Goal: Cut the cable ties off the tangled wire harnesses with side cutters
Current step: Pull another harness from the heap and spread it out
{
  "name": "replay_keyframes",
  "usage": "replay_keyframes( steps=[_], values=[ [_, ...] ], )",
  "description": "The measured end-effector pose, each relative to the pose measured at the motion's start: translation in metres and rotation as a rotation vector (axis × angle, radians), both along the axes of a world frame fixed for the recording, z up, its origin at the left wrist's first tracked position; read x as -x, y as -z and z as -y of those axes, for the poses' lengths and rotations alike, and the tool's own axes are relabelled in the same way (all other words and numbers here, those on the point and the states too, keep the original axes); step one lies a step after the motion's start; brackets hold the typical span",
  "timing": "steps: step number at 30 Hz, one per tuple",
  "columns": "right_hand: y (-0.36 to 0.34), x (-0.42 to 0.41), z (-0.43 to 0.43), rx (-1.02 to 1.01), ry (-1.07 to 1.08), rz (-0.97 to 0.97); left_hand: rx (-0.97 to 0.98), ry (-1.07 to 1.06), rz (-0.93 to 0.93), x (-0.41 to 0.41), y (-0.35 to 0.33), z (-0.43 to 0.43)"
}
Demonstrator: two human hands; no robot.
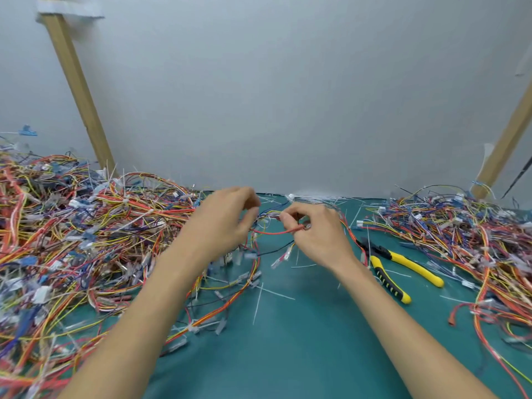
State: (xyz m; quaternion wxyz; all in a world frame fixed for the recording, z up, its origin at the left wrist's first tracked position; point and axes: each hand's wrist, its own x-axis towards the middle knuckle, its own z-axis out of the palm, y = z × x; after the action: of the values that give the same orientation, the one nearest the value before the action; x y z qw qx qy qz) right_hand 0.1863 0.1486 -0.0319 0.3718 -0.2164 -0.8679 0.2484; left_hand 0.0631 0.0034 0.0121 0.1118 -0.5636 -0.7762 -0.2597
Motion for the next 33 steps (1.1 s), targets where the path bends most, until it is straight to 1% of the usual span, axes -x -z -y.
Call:
replay_keyframes(
  steps=[2, 4, 7, 9, 10, 12, 15, 17, 21, 24, 26, 29, 30, 31, 33],
  values=[
    [0.000, -0.001, 0.001, -0.007, -0.007, 0.009, 0.046, 0.000, 0.022, -0.007, 0.008, -0.008],
    [0.001, -0.002, 0.000, 0.011, 0.002, 0.034, 0.015, -0.048, 0.000, -0.009, 0.016, -0.013],
    [0.000, -0.003, 0.001, 0.040, 0.010, 0.090, -0.027, -0.091, -0.131, -0.010, 0.018, -0.014],
    [-0.003, -0.004, 0.001, 0.083, -0.031, 0.147, -0.037, -0.058, -0.222, -0.011, 0.018, -0.015],
    [-0.004, -0.005, 0.000, 0.138, -0.061, 0.162, -0.041, -0.029, -0.224, -0.012, 0.017, -0.015],
    [-0.005, -0.007, -0.002, 0.236, -0.090, 0.164, -0.049, 0.007, -0.141, -0.010, 0.016, -0.014],
    [-0.005, -0.010, -0.004, 0.203, -0.025, 0.193, -0.119, 0.003, 0.019, 0.000, 0.010, -0.010],
    [-0.004, -0.010, -0.005, 0.173, 0.001, 0.181, -0.169, 0.003, 0.063, 0.006, 0.005, -0.005],
    [-0.009, -0.013, -0.009, 0.225, -0.025, 0.134, -0.199, -0.040, 0.099, 0.012, -0.008, 0.005],
    [-0.012, -0.017, -0.014, 0.207, -0.025, 0.131, -0.094, -0.111, 0.072, 0.016, -0.017, 0.014],
    [-0.015, -0.017, -0.016, 0.161, 0.027, 0.003, 0.054, -0.157, 0.048, 0.018, -0.020, 0.018],
    [-0.017, -0.018, -0.016, 0.113, 0.111, -0.253, 0.241, -0.130, 0.064, 0.017, -0.020, 0.020],
    [-0.017, -0.017, -0.014, 0.099, 0.133, -0.273, 0.284, -0.115, 0.055, 0.017, -0.020, 0.020],
    [-0.015, -0.016, -0.014, 0.089, 0.145, -0.238, 0.325, -0.109, 0.030, 0.016, -0.018, 0.019],
    [-0.009, -0.015, -0.015, 0.124, 0.137, -0.069, 0.383, -0.124, -0.011, 0.018, -0.013, 0.017]
  ],
)
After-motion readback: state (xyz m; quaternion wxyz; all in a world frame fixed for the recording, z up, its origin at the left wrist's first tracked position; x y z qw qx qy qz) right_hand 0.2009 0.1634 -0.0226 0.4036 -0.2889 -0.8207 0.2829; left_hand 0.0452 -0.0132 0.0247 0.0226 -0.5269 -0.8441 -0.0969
